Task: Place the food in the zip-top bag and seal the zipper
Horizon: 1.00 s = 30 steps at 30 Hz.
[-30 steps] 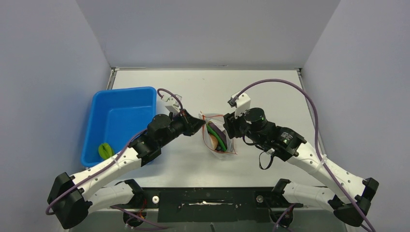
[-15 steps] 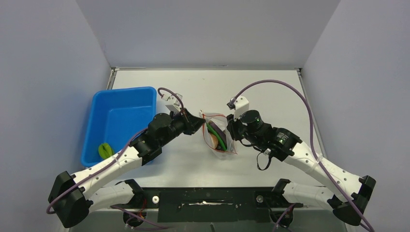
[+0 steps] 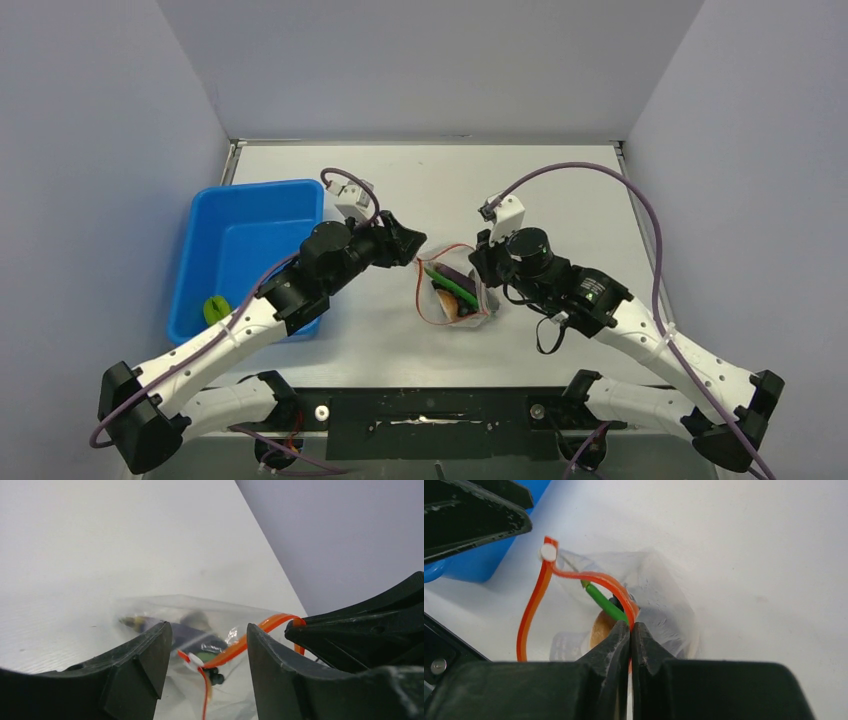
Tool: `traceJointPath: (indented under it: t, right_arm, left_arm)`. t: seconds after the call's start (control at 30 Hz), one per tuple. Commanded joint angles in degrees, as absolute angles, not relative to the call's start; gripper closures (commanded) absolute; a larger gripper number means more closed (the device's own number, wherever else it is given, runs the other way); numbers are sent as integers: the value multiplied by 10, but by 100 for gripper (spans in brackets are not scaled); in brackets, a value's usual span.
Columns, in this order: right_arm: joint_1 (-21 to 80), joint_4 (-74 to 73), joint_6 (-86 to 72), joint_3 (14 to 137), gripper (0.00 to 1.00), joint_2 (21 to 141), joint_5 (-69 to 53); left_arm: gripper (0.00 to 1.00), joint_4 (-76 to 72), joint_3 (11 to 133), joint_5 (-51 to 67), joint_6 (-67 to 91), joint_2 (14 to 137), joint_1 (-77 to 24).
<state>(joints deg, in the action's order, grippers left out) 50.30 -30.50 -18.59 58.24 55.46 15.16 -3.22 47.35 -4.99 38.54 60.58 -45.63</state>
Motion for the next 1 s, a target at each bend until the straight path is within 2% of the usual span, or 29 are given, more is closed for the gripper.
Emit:
traceJointPath:
  t: [0.0,0.17,0.4,0.67,0.97]
  right_arm:
    - [493,-260,-208,625,100,573,161]
    - [451,-261,-211,641,100,595,122]
    - [409,-266,-196,666,100,598,94]
    - [397,-206,-182,648,100,604,90]
    - [394,-131,-204,573,100,602,184]
  left_arm:
    - [42,62,540,-120,319,573,-451]
    - [36,186,590,-194,283,554,-441]
    - [33,331,619,-293,284,534,-427]
    - [28,369,563,-336,283,517,-338]
    - [27,358,496,-336,345,524,-217]
